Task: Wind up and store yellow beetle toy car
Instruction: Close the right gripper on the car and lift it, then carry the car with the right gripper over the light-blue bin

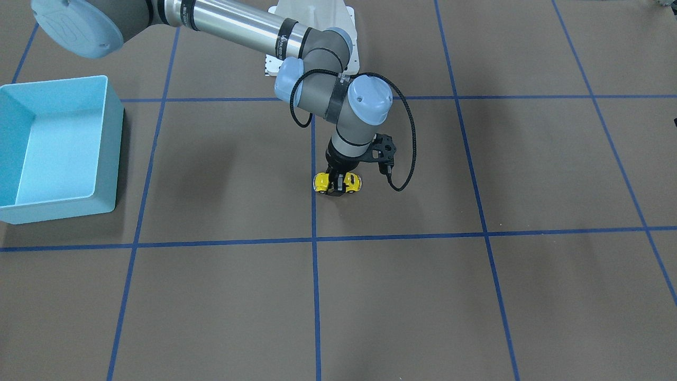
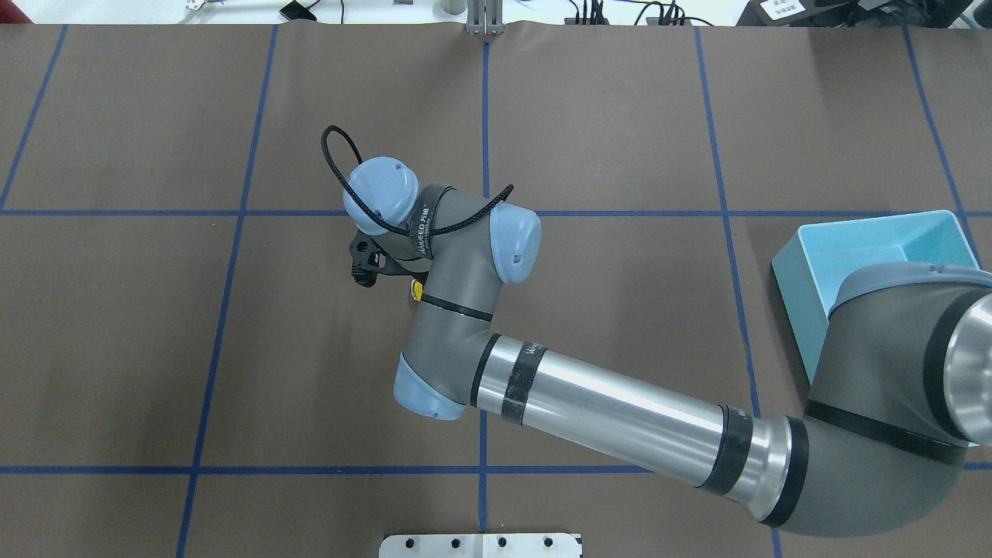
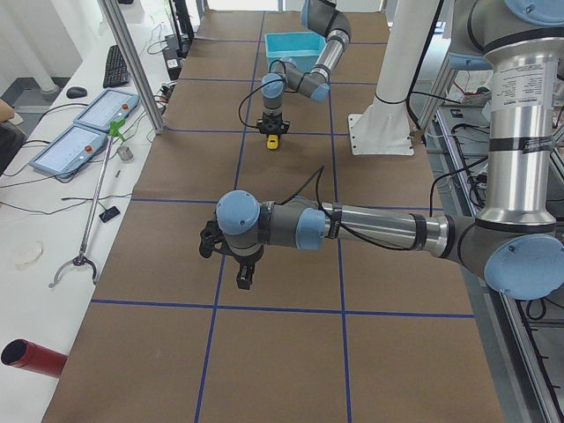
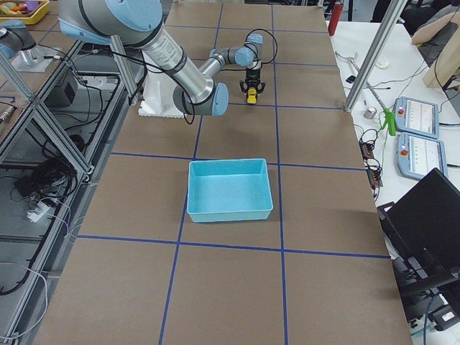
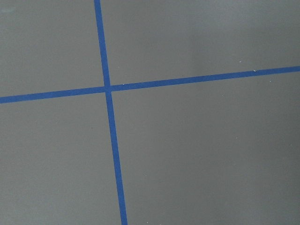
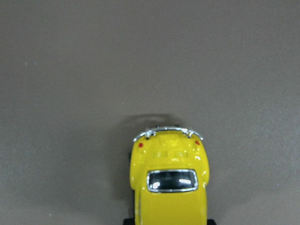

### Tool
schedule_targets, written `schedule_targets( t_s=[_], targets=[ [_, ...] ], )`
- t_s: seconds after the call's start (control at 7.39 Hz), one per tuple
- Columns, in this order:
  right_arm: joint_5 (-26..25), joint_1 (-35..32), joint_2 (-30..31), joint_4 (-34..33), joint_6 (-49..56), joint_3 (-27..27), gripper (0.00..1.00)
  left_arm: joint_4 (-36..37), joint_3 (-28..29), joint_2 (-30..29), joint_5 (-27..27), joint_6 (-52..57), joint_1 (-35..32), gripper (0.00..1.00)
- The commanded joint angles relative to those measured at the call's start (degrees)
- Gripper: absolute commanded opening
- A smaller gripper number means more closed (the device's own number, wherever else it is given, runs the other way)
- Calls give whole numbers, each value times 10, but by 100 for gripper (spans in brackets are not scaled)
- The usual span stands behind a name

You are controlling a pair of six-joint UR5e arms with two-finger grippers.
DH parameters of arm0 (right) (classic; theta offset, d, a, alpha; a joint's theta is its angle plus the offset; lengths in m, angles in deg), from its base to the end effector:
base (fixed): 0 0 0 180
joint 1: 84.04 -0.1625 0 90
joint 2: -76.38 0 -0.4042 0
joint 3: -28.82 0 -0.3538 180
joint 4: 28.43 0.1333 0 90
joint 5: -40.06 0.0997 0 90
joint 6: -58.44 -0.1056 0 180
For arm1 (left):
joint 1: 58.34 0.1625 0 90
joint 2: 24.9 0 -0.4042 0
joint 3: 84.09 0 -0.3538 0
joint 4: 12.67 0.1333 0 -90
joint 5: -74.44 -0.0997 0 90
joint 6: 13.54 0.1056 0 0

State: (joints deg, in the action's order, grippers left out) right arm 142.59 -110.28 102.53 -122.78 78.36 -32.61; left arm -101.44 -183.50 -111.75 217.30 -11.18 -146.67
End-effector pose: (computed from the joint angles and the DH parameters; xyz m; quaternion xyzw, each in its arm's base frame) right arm -0.6599 -0.4484 0.1735 0.2066 -0.1965 -0.6607 0.6943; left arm -0.0364 -0.4356 0.5823 0.0420 0.4444 0.0510 0.8934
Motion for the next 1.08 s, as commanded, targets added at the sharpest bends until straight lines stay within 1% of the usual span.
schedule_targets(
  t_s=[0.0,0.14,0.41,0.54,0.68,0.81,0.95],
  targets=[
    [4,-7,0,-7,21,-18,0,0,0,0,0,0,0,100],
    [19,-27,5,-27,28,-44,0,0,0,0,1,-1,0,100],
    [22,-75,29,-68,52,-94,0,0,0,0,0,0,0,100],
    [42,-104,41,-70,52,-105,0,0,0,0,0,0,0,100],
    [63,-133,66,-73,52,-136,0,0,0,0,0,0,0,100],
    [63,-148,106,-83,44,-187,0,1,0,1,0,-1,-1,100],
    [64,-168,144,-84,42,-226,0,1,1,2,0,0,-1,100]
  ],
)
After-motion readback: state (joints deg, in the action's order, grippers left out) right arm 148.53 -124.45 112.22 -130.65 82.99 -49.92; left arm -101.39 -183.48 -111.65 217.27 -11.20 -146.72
